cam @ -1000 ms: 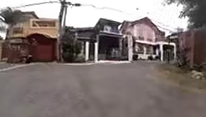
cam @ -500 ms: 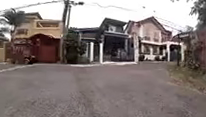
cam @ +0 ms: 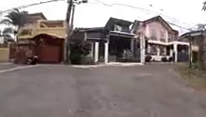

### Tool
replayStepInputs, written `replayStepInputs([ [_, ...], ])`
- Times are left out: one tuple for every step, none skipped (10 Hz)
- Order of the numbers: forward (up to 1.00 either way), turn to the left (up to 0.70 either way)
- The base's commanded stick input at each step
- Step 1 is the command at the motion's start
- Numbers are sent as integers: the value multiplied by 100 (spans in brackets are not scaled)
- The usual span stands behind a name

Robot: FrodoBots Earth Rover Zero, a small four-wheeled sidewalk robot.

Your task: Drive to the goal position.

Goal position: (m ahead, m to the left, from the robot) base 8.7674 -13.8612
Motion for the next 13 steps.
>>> replayStepInputs([
  [85, -25],
  [85, -25],
  [85, -25],
  [85, -14],
  [85, 1],
  [85, 9],
  [85, 9],
  [85, 9],
  [85, 9],
  [85, 9],
  [85, 9],
  [85, 9],
  [85, 9],
])
